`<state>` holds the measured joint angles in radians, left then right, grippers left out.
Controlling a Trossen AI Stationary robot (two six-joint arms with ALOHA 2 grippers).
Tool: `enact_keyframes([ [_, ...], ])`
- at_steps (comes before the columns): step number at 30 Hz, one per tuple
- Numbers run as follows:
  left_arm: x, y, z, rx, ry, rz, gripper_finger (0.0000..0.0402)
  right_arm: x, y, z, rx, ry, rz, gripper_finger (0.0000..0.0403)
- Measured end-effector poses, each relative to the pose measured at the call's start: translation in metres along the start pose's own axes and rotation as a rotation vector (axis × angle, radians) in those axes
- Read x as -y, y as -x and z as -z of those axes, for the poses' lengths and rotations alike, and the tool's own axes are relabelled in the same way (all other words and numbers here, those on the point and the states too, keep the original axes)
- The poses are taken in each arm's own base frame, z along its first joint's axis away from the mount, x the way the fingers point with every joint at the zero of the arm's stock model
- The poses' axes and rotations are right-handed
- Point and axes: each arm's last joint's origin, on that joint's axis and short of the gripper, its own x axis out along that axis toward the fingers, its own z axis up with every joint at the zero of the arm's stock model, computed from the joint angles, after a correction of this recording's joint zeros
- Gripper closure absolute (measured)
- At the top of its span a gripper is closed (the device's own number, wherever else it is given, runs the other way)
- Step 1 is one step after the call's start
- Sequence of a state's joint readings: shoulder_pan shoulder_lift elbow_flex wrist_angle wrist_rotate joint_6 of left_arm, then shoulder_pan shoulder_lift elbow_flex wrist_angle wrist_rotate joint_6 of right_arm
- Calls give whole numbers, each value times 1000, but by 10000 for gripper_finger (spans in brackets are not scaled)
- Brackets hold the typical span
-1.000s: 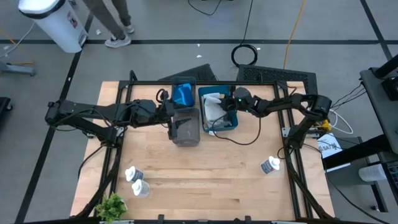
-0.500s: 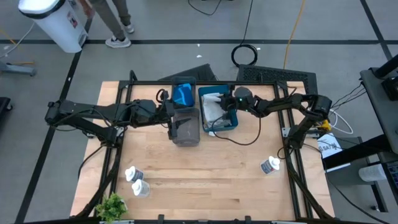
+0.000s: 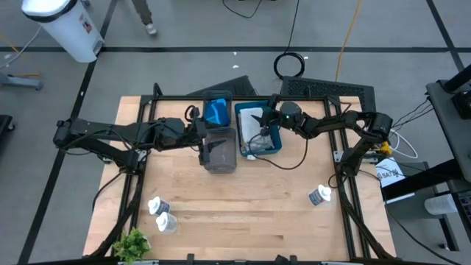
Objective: Pick & Place Kitchen Items
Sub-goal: Put the top right white plastic restorer bottle into the bottom black bin
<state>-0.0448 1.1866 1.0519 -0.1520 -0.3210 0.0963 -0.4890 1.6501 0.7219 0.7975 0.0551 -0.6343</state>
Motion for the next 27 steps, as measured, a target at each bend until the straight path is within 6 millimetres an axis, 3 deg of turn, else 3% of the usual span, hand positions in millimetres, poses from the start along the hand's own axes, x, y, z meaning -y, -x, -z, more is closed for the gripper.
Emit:
enact_keyframes([
  [11, 0, 0, 0, 0, 0, 0, 151, -4, 7, -15, 38, -153, -21, 160],
  [27, 0, 0, 0, 0, 3, 1, 151, 15, 50, -60, 133, -253, -31, 188],
])
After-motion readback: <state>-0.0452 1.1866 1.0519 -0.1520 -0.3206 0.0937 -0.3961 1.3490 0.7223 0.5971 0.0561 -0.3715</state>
